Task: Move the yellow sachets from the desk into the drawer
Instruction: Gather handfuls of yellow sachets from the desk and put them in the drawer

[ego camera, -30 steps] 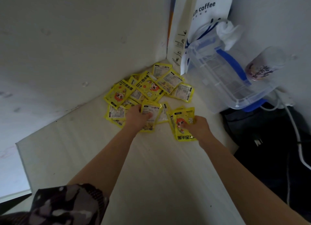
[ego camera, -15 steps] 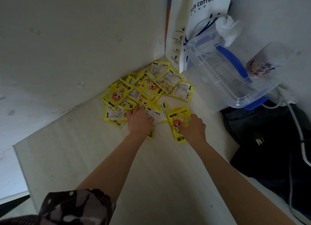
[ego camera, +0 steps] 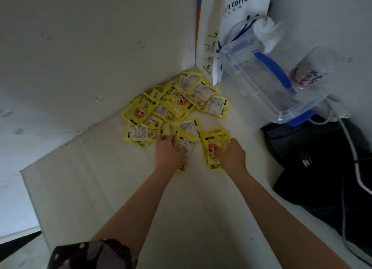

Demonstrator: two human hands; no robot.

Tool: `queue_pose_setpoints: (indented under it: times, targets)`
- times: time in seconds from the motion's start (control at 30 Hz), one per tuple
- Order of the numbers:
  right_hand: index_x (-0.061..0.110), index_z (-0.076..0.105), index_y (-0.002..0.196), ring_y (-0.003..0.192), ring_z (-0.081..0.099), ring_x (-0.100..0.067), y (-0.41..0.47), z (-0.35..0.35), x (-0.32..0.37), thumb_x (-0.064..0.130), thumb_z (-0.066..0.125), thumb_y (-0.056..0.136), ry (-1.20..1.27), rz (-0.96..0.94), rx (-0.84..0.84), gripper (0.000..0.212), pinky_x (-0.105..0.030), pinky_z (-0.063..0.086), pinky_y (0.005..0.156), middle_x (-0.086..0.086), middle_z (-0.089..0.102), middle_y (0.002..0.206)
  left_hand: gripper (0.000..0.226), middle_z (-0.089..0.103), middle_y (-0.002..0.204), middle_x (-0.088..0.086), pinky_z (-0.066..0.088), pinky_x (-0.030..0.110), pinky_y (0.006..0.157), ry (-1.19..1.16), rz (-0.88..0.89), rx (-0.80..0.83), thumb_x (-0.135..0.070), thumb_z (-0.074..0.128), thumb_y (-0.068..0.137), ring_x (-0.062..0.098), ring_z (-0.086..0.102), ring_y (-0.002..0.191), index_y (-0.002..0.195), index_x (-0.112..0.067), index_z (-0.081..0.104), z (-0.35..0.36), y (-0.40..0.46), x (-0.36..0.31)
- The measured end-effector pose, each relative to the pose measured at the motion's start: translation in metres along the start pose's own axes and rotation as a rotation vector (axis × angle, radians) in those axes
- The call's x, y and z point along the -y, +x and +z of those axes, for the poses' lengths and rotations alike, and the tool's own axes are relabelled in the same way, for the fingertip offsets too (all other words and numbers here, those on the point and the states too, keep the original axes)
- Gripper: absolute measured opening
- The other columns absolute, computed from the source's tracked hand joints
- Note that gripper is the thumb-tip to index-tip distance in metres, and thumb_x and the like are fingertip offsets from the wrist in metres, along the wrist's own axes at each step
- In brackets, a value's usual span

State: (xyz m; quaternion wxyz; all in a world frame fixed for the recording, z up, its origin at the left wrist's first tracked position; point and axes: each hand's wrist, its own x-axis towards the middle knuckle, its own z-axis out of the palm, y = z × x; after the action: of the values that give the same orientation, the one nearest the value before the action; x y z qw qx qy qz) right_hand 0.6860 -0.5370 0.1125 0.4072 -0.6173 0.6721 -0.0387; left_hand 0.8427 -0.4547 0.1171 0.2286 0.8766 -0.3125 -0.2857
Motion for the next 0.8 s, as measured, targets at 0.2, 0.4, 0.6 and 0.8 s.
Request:
queue_pose_setpoints:
  times: [0.2, 0.4, 0.6, 0.8]
  targets:
    - [0.009, 0.056, 0.102, 0.084, 0.058, -0.023, -0.027, -0.014, -0.019, 0.030, 0.072, 0.081, 0.151, -0.009, -0.022, 0.033, -0.022, 0.034, 0.051, -0.003, 0.060, 0.093, 0.020, 0.064, 0.074, -0.001, 0.052, 0.036, 0.062, -0.253, -0.101, -0.030, -0.026, 0.076, 0.075, 0.024, 0.063, 0.072, 0.085, -0.015, 0.062, -0.006, -0.040, 0.020]
    - [0.015, 0.061, 0.097, 0.089, 0.067, -0.025, -0.071, -0.030, -0.051, 0.027, 0.080, 0.071, 0.369, 0.021, -0.005, 0.034, -0.046, 0.056, 0.081, -0.005, 0.068, 0.097, 0.018, 0.073, 0.088, 0.003, 0.060, 0.041, 0.073, -0.630, -0.254, -0.018, -0.016, 0.077, 0.078, 0.021, 0.071, 0.081, 0.093, -0.017, 0.068, -0.015, -0.100, 0.036]
    - [0.020, 0.062, 0.096, 0.085, 0.069, -0.019, -0.134, -0.047, -0.074, 0.015, 0.078, 0.076, 0.633, 0.045, 0.051, 0.026, -0.030, 0.054, 0.065, -0.002, 0.070, 0.096, 0.022, 0.074, 0.092, 0.007, 0.061, 0.038, 0.069, -0.784, -0.257, -0.026, -0.011, 0.073, 0.082, 0.021, 0.073, 0.080, 0.102, -0.011, 0.066, -0.017, -0.160, 0.045]
    - [0.017, 0.060, 0.106, 0.087, 0.070, -0.020, -0.194, -0.047, -0.098, 0.015, 0.080, 0.075, 0.699, 0.062, 0.026, 0.037, -0.034, 0.057, 0.070, -0.002, 0.071, 0.099, 0.025, 0.073, 0.095, 0.011, 0.061, 0.041, 0.068, -0.846, -0.229, 0.027, -0.006, 0.071, 0.083, 0.027, 0.072, 0.084, 0.106, -0.009, 0.063, -0.018, -0.206, 0.056]
